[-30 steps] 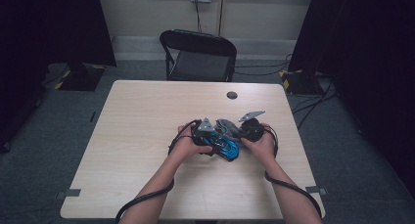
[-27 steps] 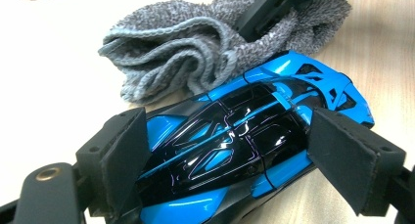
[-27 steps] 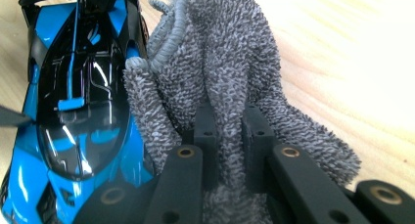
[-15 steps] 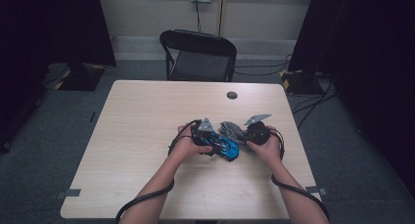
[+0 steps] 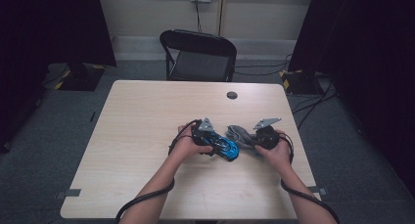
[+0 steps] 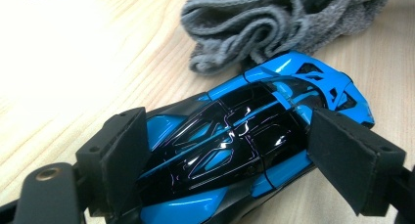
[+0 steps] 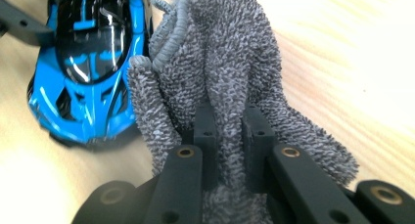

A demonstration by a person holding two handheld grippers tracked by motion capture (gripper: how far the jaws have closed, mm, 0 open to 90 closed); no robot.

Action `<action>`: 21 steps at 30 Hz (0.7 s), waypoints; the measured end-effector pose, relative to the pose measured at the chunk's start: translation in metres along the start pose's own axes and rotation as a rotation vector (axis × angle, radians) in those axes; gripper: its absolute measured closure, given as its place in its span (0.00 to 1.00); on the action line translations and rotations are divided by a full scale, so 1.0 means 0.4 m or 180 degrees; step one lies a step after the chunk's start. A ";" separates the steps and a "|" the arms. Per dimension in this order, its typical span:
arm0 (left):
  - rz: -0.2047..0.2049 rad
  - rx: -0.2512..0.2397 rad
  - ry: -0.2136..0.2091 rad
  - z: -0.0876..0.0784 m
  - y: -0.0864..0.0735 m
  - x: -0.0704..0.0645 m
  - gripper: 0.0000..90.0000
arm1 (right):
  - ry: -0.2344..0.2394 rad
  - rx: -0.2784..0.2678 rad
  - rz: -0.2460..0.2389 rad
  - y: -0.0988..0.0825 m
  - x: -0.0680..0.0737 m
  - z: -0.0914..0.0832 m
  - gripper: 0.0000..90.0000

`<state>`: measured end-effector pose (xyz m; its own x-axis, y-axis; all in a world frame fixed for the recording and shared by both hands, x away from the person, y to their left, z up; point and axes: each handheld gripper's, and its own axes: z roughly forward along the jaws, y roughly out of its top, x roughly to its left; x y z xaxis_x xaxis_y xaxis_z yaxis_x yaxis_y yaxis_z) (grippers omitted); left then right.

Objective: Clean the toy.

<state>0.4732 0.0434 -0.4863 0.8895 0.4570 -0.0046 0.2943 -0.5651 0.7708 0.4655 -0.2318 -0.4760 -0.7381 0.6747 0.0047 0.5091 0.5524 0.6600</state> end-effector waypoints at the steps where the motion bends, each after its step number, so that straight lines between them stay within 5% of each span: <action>1: -0.0002 0.0008 0.0001 0.000 0.001 0.000 0.17 | 0.0009 -0.0001 -0.0006 -0.004 0.000 -0.004 0.89; 14: -0.0002 0.0037 0.0003 0.000 0.003 -0.001 0.17 | 0.0056 0.0016 -0.0014 -0.041 -0.008 -0.046 0.89; 21: -0.0005 0.0033 0.0008 -0.001 0.002 -0.001 0.17 | -0.0040 -0.0037 0.0078 -0.050 -0.032 -0.090 0.90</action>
<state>0.4731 0.0428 -0.4854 0.8881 0.4596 -0.0043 0.2994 -0.5714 0.7641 0.4488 -0.2691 -0.4621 -0.7199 0.6940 0.0115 0.5217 0.5301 0.6685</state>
